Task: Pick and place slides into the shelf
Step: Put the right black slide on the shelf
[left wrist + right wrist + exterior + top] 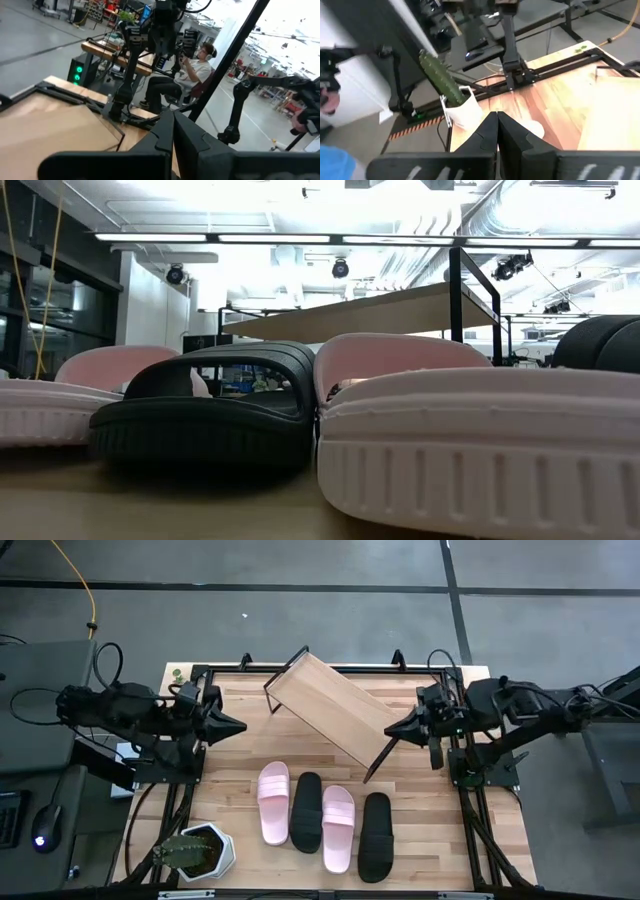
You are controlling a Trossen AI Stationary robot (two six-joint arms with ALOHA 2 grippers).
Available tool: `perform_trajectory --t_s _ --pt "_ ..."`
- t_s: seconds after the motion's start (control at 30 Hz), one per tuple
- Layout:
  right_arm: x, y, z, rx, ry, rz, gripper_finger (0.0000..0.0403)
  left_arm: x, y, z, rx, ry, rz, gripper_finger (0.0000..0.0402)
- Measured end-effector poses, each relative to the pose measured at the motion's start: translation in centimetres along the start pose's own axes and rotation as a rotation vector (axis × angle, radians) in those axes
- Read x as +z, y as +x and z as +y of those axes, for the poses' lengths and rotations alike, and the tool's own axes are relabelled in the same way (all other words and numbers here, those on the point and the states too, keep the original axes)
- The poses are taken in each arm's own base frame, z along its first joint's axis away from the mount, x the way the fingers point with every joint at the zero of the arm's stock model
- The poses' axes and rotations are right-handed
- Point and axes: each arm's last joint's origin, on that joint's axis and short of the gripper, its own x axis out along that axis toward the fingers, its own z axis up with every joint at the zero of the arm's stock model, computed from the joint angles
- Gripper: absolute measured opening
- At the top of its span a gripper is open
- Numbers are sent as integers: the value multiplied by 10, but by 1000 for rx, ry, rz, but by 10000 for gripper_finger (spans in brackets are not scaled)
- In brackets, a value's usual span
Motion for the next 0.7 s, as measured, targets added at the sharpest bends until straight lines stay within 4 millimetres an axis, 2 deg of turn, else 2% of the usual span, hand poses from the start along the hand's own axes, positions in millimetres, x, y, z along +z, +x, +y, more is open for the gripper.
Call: perform_trajectory --t_s 0.17,0.3,0.7 --pt "5 13 16 -27 -88 55 0 13 5 -7 -7 45 -18 1" --pt "7 19 30 -94 -121 120 0 15 7 -9 -6 66 -15 1" --pt "-13 59 71 -256 -86 367 0 15 7 -9 0 77 -12 1"
